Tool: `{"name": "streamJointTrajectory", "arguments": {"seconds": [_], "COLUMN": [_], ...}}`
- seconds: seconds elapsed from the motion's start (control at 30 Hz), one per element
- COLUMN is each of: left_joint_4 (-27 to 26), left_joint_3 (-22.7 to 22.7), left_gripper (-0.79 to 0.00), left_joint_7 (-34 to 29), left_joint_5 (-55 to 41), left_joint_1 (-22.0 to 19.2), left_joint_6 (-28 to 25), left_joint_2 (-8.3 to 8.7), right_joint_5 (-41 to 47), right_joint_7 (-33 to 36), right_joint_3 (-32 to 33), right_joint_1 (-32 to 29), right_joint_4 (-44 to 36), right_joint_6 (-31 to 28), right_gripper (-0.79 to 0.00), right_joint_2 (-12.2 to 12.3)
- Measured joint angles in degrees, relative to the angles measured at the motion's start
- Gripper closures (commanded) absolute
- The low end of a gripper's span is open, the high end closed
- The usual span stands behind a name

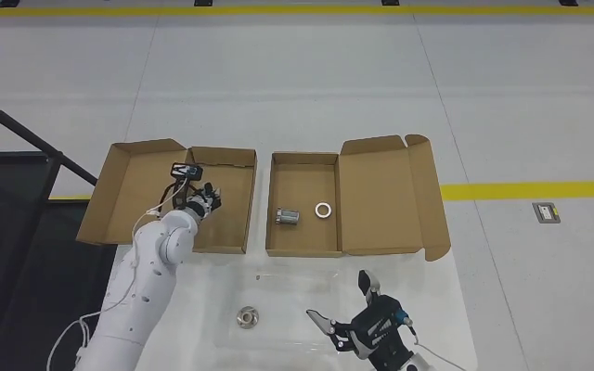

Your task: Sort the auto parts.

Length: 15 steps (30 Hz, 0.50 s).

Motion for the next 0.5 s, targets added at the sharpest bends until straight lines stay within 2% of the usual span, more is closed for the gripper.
{"name": "streamJointTrajectory", "arguments": {"seconds": [0.13,0.27,0.33,0.4,0.5], "left_joint_4": [6.57,10.67,11.84,12.97,14.20], "left_joint_3": [2.42,4.37,5.12,5.78,6.36], "left_gripper": [0.000,-0.074,-0.142,-0.252,-0.308], "left_joint_7": [2.85,4.83,5.42,6.06,6.78], "left_joint_5": [1.90,2.73,3.35,3.75,3.98], "left_joint_1": [-2.66,-4.23,-4.62,-4.98,-5.54], "left_joint_6": [-0.03,-0.14,-0.16,-0.08,0.04], "left_joint_2": [-0.89,-1.78,-2.08,-2.41,-2.80], "right_joint_5": [0.00,0.00,0.00,0.00,0.00], "right_joint_7": [0.00,0.00,0.00,0.00,0.00], "right_joint_3": [0.00,0.00,0.00,0.00,0.00], "right_joint_1": [0.00,0.00,0.00,0.00,0.00], "right_joint_4": [0.00,0.00,0.00,0.00,0.00], "right_joint_6": [0.00,0.00,0.00,0.00,0.00], "right_gripper": [-0.785,-0.785,-0.785,-0.785,-0.785], "right_joint_2": [0.00,0.00,0.00,0.00,0.00]}}
